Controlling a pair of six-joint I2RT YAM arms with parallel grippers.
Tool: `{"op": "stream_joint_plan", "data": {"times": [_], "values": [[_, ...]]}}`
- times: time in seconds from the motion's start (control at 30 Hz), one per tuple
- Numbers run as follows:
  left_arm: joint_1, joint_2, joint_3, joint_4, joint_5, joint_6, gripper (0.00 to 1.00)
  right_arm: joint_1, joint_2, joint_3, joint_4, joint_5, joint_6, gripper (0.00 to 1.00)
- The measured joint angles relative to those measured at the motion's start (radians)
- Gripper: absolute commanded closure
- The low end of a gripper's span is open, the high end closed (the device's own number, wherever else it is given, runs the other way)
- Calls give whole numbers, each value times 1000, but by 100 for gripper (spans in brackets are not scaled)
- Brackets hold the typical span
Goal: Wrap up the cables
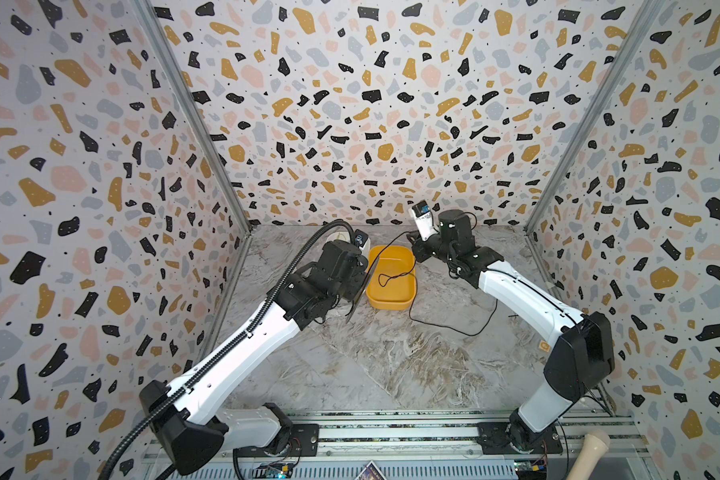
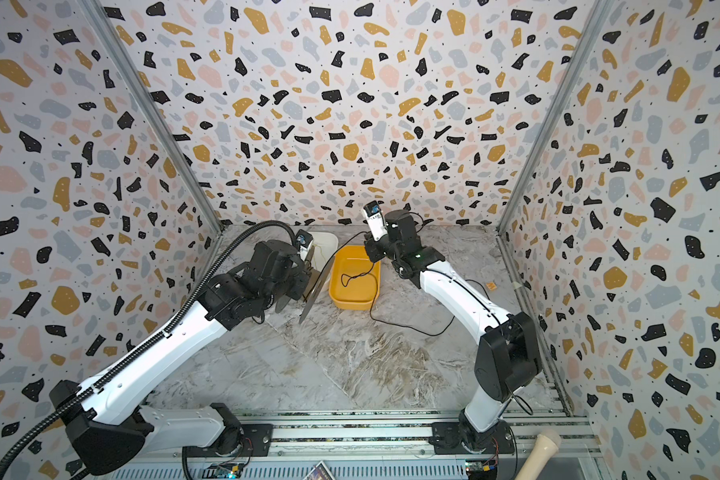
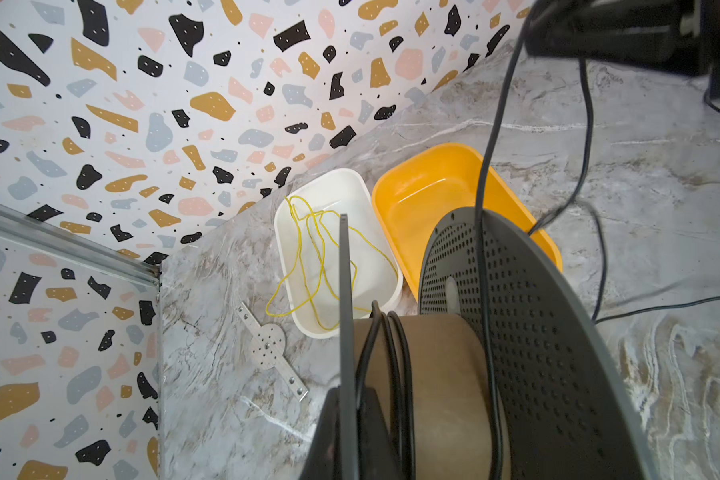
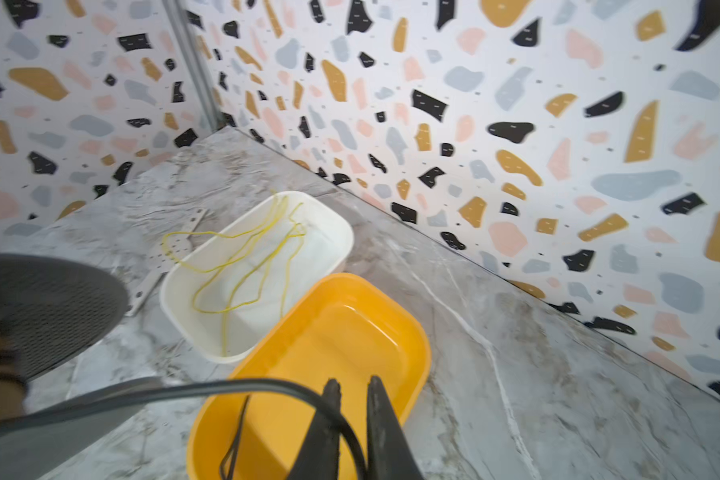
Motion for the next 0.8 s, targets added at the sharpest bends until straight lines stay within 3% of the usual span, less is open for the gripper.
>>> {"op": "stream_joint_plan", "data": {"times": [0.43, 0.8], "values": [[-1, -15, 24, -65, 50, 1, 100, 15, 51, -13, 76, 3, 0, 85], [0, -51, 193, -105, 168, -38, 100, 0, 109, -76, 92, -79, 11, 85]]}}
